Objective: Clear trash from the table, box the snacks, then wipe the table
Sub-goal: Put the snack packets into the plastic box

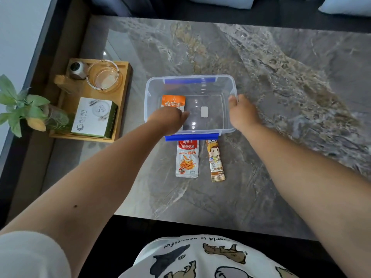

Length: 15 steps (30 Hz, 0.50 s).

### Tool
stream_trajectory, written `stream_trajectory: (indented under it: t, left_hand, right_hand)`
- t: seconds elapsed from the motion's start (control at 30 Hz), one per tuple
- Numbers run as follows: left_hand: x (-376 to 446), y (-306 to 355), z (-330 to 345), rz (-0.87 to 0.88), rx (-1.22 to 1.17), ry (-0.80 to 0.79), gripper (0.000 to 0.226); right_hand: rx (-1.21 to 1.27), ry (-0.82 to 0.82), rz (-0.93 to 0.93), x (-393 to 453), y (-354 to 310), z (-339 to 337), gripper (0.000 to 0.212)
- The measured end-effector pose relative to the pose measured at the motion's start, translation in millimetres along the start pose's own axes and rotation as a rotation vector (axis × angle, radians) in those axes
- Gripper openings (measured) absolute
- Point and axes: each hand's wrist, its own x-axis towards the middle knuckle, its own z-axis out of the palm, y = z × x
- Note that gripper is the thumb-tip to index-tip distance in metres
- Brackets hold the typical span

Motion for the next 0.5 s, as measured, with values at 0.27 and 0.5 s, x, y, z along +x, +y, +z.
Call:
stream_trajectory:
  t: [0.27, 0.5]
  left_hand:
    - [-6.9, 1.8, -3.9, -0.067, 0.07, -0.014, 0.052]
    - [-98.6, -7.3, 14.2, 0.342, -0.206, 0.583, 0.031]
  right_hand:
    - [0.013, 0.03, 0.008, -1.5, -1.7, 0.6, 0.035]
    - [0.012, 0.035, 0.023, -1.3, -0.4, 4.1, 0.035]
